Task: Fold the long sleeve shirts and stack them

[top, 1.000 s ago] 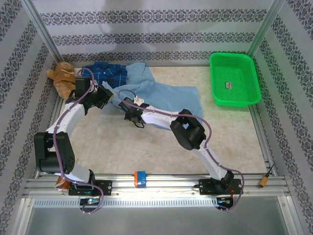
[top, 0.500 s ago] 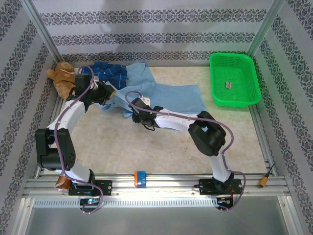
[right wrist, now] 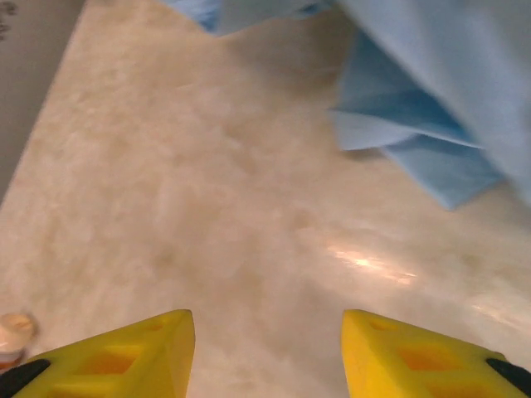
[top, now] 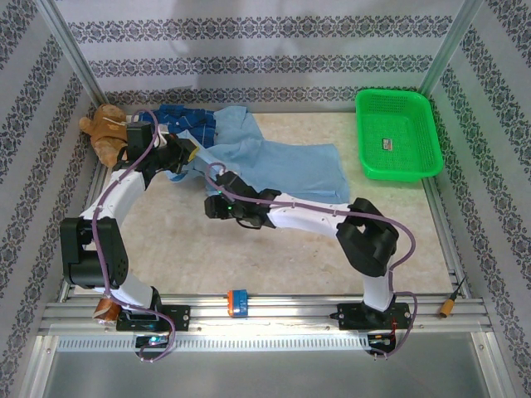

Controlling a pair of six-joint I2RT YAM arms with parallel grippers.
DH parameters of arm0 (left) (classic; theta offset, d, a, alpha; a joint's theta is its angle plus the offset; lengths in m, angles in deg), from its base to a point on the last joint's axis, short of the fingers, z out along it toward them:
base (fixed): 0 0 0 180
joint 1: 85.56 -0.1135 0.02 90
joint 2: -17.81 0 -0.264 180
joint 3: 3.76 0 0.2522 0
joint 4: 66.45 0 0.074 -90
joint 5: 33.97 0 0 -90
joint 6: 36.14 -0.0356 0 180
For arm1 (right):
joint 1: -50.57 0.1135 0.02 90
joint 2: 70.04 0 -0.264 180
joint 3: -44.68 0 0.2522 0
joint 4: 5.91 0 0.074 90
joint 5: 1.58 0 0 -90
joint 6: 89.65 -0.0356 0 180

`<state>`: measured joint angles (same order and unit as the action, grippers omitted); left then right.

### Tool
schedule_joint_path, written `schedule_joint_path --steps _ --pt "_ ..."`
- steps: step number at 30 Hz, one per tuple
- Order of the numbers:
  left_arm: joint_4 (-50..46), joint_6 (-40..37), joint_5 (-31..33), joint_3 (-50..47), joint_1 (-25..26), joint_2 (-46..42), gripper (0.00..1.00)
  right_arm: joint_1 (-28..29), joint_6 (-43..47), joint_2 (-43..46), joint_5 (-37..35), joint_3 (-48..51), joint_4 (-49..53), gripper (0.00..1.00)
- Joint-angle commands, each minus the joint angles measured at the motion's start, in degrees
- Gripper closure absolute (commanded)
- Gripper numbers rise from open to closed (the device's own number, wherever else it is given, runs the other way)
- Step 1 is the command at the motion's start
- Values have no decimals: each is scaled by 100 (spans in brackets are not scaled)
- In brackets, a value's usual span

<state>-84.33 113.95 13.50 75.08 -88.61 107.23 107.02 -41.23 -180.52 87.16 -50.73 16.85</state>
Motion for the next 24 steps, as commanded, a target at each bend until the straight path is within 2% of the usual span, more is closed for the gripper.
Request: schedule_joint_path --steps 1,4,9,16,24 --pt "335 67 -177 180 50 -52 93 76 -61 -491 -55 -476 362 49" --pt "299 20 -180 182 50 -82 93 43 -136 -846 -412 -750 368 48" --pt "290 20 -183 170 50 -109 93 -76 223 -1537 -954 -1718 1123 48" --pt "250 -29 -186 175 50 -101 93 -236 625 -2148 -1480 -2595 1803 47" --pt "192 -85 -166 163 50 -91 93 -439 489 -2999 -1318 -3635 2510 48"
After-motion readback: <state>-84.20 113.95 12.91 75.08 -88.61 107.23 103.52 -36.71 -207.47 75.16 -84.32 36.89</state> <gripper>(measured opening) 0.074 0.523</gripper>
